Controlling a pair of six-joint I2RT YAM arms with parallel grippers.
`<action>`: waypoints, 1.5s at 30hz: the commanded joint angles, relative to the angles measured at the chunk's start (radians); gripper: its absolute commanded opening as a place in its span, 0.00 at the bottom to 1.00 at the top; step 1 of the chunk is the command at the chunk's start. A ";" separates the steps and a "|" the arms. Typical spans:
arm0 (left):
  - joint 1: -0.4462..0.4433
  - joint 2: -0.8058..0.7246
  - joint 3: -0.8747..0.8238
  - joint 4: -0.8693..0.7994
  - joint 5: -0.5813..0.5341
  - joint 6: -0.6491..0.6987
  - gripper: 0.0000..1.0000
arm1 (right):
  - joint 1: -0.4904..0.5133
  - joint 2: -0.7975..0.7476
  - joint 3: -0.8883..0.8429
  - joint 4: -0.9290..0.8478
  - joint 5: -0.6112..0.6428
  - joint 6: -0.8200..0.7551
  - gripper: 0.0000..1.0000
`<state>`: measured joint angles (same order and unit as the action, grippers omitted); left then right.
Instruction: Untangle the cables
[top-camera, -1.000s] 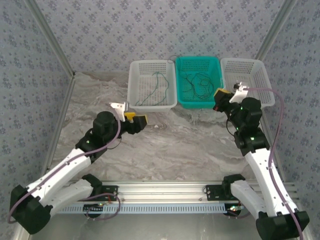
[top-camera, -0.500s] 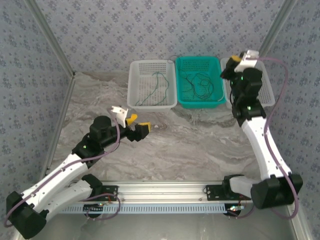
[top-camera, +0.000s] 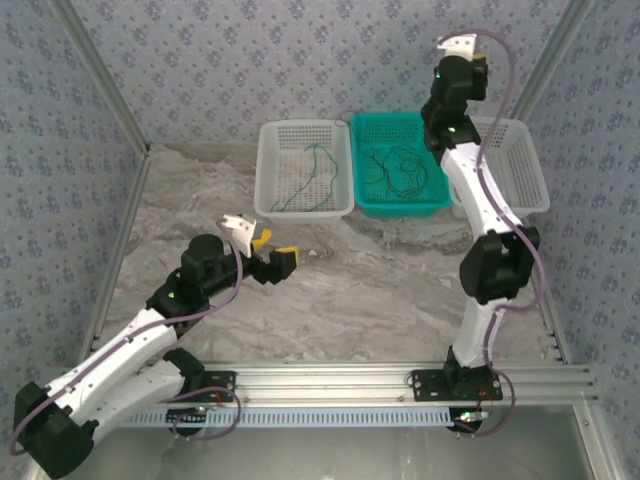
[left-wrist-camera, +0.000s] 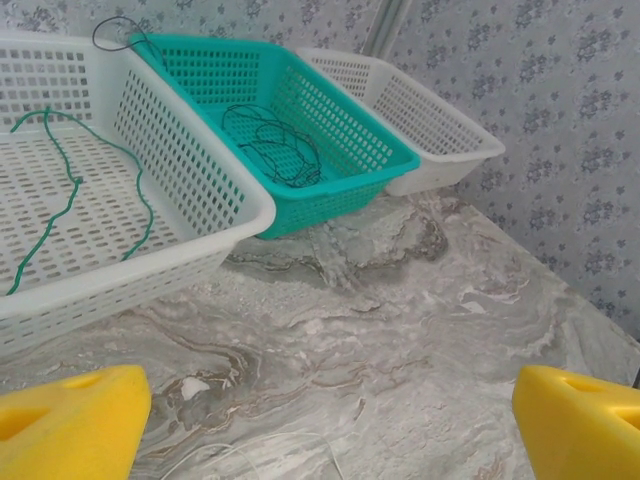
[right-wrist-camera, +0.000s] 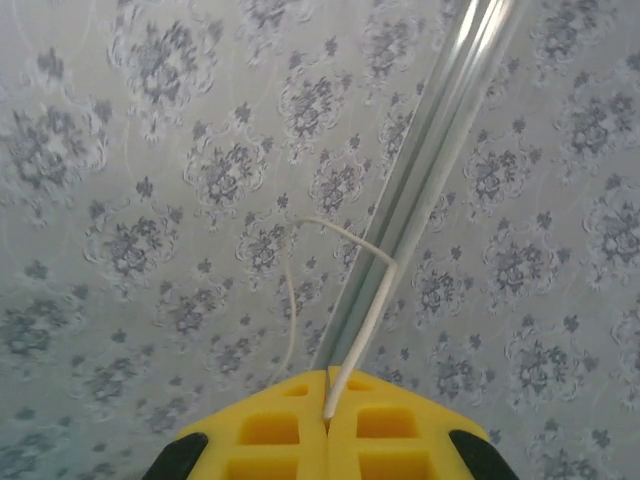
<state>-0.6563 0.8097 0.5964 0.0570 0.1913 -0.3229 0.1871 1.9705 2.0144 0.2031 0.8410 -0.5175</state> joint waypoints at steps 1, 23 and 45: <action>0.007 -0.032 -0.017 0.046 -0.008 -0.005 0.94 | 0.002 0.122 0.087 0.224 0.072 -0.468 0.00; 0.033 -0.060 -0.089 0.139 -0.009 -0.072 0.94 | -0.266 0.086 -0.433 0.162 0.023 -0.268 0.00; 0.072 0.088 0.064 -0.228 -0.227 -0.300 0.91 | -0.127 -0.316 -0.543 -0.451 -0.510 0.488 0.86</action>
<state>-0.5961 0.8684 0.6151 -0.0532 0.0223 -0.5274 -0.0048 1.7607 1.5139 -0.1936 0.4953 -0.1448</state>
